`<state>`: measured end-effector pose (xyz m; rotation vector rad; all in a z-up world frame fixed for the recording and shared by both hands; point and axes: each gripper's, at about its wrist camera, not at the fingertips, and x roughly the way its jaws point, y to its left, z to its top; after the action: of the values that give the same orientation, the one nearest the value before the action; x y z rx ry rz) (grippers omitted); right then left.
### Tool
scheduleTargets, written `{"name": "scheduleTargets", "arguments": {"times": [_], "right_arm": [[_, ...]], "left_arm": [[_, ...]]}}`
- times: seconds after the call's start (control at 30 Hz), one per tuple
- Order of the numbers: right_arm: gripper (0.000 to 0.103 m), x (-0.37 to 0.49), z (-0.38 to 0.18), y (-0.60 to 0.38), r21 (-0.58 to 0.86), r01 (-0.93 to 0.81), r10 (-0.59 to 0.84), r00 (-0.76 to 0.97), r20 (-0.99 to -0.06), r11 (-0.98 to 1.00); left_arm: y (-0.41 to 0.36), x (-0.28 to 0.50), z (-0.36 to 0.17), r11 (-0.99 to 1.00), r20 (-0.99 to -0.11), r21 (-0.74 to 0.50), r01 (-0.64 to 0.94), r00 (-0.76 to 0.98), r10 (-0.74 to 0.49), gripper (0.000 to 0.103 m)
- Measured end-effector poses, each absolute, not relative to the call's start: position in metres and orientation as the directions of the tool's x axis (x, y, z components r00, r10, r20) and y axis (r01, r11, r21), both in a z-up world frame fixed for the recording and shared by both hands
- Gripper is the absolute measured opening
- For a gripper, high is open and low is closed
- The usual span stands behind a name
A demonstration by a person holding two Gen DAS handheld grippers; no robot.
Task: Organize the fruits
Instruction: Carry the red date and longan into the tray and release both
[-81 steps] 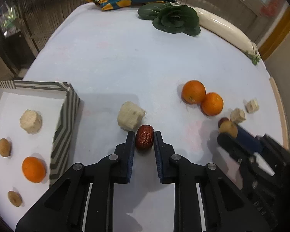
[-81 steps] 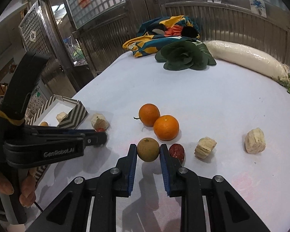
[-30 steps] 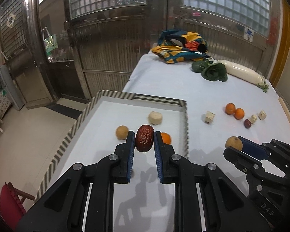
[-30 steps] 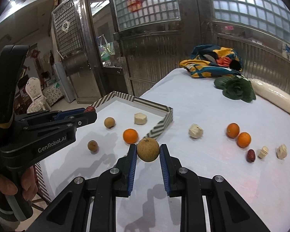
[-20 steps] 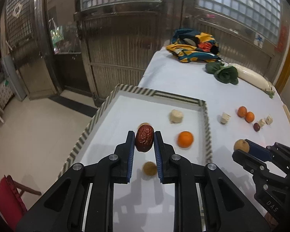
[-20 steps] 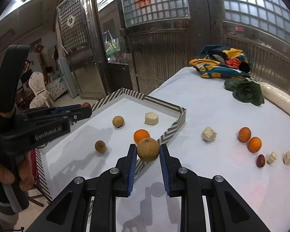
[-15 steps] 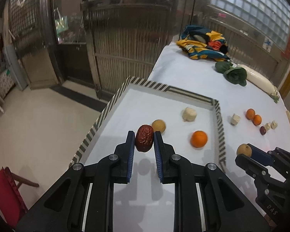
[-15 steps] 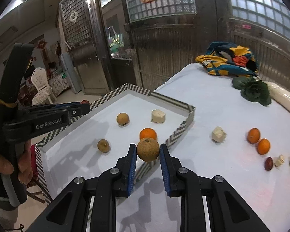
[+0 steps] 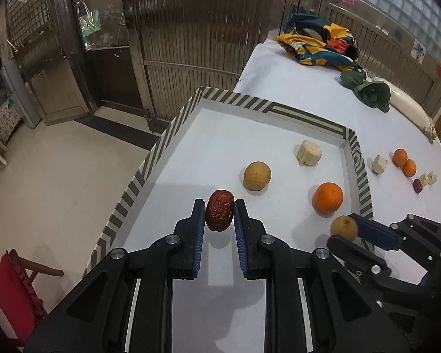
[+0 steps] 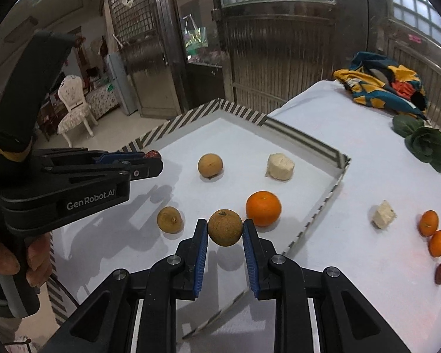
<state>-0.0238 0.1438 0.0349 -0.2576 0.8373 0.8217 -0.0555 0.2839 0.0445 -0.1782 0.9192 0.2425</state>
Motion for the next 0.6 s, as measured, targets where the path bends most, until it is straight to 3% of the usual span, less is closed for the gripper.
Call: {"name": "scheduleTargets", "arguments": {"times": [0.5, 0.6], "right_arm": [[0.023, -0.014, 0.020, 0.164, 0.092, -0.754, 0.523, 0.357, -0.774, 0.650], [0.026, -0.016, 0.019, 0.167, 0.075, -0.762, 0.515, 0.359, -0.778, 0.644]], "left_arm": [[0.287, -0.043, 0.025, 0.957, -0.851, -0.069, -0.283, 0.518, 0.092, 0.019], [0.286, -0.040, 0.022, 0.957, -0.861, -0.059, -0.284, 0.501, 0.095, 0.023]]}}
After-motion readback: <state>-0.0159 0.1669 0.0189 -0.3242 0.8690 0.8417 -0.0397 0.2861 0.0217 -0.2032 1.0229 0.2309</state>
